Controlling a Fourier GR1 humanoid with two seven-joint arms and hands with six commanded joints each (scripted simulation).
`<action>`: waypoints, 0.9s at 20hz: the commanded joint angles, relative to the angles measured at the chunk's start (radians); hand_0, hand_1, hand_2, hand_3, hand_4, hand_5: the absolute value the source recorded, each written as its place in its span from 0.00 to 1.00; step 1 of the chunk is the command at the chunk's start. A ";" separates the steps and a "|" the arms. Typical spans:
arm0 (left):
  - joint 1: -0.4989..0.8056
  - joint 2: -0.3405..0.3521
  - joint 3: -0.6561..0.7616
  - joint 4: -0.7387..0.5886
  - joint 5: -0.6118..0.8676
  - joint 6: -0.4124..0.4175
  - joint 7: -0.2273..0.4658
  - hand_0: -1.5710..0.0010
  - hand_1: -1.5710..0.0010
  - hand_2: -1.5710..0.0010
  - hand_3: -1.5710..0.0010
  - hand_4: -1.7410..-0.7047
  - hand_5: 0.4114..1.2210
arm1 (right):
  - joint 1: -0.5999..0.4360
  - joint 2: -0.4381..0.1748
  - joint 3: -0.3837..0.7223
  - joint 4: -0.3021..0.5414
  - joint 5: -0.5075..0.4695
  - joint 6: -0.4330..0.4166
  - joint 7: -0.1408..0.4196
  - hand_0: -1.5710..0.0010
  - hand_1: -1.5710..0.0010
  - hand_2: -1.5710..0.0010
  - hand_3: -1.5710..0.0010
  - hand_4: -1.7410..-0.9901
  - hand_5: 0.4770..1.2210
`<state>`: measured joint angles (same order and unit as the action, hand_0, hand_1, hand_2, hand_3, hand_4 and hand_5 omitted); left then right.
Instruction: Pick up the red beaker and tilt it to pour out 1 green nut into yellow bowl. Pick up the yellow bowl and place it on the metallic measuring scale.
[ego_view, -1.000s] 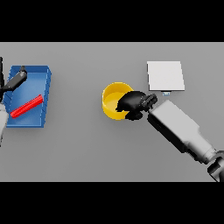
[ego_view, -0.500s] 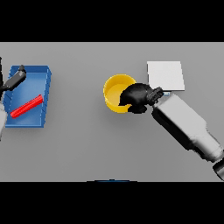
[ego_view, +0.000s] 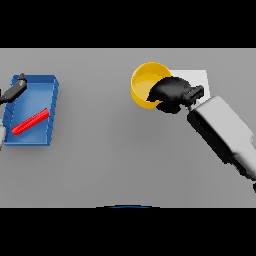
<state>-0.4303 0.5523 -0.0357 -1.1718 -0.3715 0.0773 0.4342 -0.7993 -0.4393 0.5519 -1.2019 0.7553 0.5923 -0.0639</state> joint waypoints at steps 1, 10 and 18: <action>0.006 0.002 0.000 -0.006 -0.001 0.001 0.000 1.00 1.00 1.00 1.00 0.96 0.36 | -0.006 -0.016 -0.012 0.011 -0.002 -0.011 -0.016 0.00 0.00 0.06 0.18 0.00 1.00; 0.013 0.005 0.003 -0.031 0.009 -0.016 0.019 1.00 1.00 1.00 1.00 0.97 0.35 | -0.070 -0.088 -0.109 0.253 0.024 -0.161 -0.096 0.00 0.00 0.04 0.25 0.00 1.00; 0.018 0.005 0.006 -0.023 0.002 -0.005 0.021 1.00 1.00 1.00 1.00 0.98 0.33 | -0.085 -0.070 -0.135 0.490 0.054 -0.288 -0.131 0.00 0.00 0.10 0.14 0.00 1.00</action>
<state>-0.4123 0.5573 -0.0295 -1.1952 -0.3699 0.0725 0.4556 -0.8833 -0.5095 0.4171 -0.7112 0.8100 0.3041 -0.1935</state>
